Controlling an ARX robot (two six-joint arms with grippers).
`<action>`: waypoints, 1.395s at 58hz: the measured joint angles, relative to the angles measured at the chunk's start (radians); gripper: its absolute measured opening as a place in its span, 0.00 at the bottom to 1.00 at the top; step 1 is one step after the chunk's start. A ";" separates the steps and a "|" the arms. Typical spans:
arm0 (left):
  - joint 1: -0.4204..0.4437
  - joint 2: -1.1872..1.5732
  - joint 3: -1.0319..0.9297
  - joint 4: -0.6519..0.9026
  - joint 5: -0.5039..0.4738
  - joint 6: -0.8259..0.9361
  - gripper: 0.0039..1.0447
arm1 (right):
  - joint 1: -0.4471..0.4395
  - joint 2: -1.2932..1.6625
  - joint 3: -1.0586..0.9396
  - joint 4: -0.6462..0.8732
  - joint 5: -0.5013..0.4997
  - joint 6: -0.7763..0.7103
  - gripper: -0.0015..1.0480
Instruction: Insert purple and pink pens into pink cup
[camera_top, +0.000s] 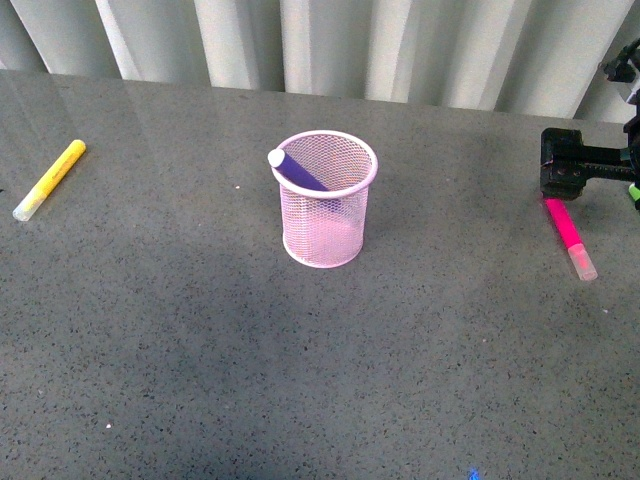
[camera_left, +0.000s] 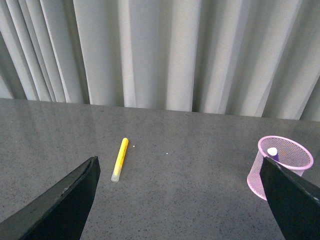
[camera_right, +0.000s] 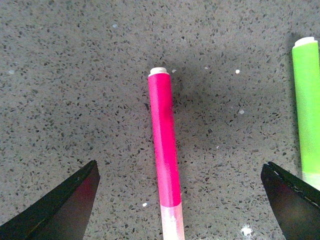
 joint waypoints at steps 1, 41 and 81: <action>0.000 0.000 0.000 0.000 0.000 0.000 0.94 | -0.002 0.005 0.003 0.000 0.000 0.002 0.93; 0.000 0.000 0.000 0.000 0.000 0.000 0.94 | -0.004 0.226 0.235 -0.078 -0.007 0.022 0.93; 0.000 0.000 0.000 0.000 0.000 0.000 0.94 | 0.023 0.245 0.251 -0.077 -0.027 0.039 0.21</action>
